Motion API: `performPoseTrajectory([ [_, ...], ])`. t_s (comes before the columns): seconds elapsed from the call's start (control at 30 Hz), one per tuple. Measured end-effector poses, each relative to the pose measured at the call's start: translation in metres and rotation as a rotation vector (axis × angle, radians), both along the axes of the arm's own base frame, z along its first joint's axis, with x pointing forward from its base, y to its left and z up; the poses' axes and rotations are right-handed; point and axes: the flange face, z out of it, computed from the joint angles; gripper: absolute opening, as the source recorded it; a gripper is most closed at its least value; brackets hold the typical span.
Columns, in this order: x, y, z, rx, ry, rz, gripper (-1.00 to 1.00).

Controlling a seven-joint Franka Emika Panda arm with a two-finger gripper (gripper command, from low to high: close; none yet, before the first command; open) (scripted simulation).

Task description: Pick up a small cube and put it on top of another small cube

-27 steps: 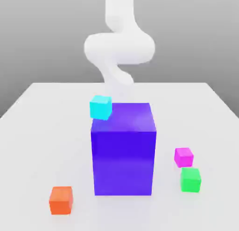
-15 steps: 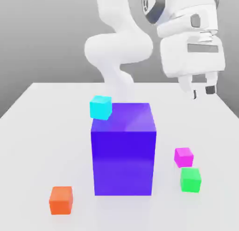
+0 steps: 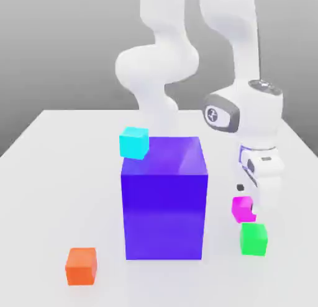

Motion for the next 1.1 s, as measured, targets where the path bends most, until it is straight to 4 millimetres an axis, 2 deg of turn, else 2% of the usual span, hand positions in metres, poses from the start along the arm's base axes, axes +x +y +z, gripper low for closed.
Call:
performPoseTrajectory([
  [0.03, -0.001, -0.001, -0.007, 0.0, 0.0, 0.0, -1.0],
  [0.27, -0.001, -0.001, -0.009, -0.002, 0.001, 0.0, -1.0],
  [0.53, -0.001, 0.0, 0.046, -0.003, 0.0, 0.001, -1.0],
  [0.6, 0.018, -0.001, 0.06, -0.002, 0.0, -0.072, -1.0],
  [0.77, 0.094, -0.009, 0.098, -0.002, 0.001, -0.352, -1.0],
  [0.83, 0.106, -0.009, 0.092, -0.002, 0.001, -0.393, -1.0],
  [0.97, 0.109, -0.007, 0.053, -0.002, 0.001, -0.399, -1.0],
  [1.0, 0.108, -0.008, 0.045, -0.002, 0.001, -0.399, 1.0],
  [1.1, 0.108, -0.008, 0.045, -0.002, 0.001, -0.399, 1.0],
])
